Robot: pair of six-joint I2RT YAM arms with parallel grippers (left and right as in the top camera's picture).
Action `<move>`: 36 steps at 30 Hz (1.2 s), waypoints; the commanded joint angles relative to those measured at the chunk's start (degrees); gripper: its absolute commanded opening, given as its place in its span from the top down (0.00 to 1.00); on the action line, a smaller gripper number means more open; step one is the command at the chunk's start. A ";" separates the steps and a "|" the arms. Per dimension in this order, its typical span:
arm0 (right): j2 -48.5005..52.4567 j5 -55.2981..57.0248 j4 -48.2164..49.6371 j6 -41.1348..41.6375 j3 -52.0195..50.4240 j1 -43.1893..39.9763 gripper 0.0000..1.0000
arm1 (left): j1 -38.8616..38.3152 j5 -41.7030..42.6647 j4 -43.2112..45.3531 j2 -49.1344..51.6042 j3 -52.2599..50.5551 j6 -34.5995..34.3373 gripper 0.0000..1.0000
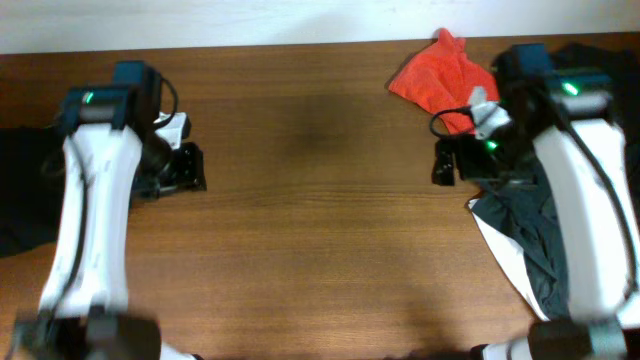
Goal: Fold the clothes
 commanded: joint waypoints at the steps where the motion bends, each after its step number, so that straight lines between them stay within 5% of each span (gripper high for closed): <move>1: -8.13 2.23 1.01 -0.52 -0.59 -0.48 0.01 | -0.63 0.42 6.91 -16.13 -10.51 -0.11 0.43; 8: -32.50 6.58 13.42 -0.55 -22.34 -0.48 0.01 | -0.61 -2.62 17.51 -50.14 -32.44 -0.13 0.27; 10: -40.41 8.74 16.35 -0.52 -30.12 -0.48 0.01 | -0.61 -2.69 17.31 -55.36 -34.58 -0.13 0.01; 16: -56.22 9.51 16.50 -0.50 -37.79 -0.48 0.01 | -0.63 -3.21 15.37 -60.67 -36.48 -0.11 0.01; 20: -57.02 9.51 16.52 -0.50 -37.79 -0.48 0.01 | -0.63 7.04 18.23 -60.63 -36.48 -0.11 0.01; 30: -58.07 10.84 16.98 -0.55 -37.81 -0.04 0.02 | -0.61 6.86 15.06 -60.63 -36.48 -0.11 0.01; 36: -71.04 11.85 32.26 -0.52 -47.50 -0.04 0.01 | -0.63 6.86 15.04 -60.63 -36.48 -0.11 0.01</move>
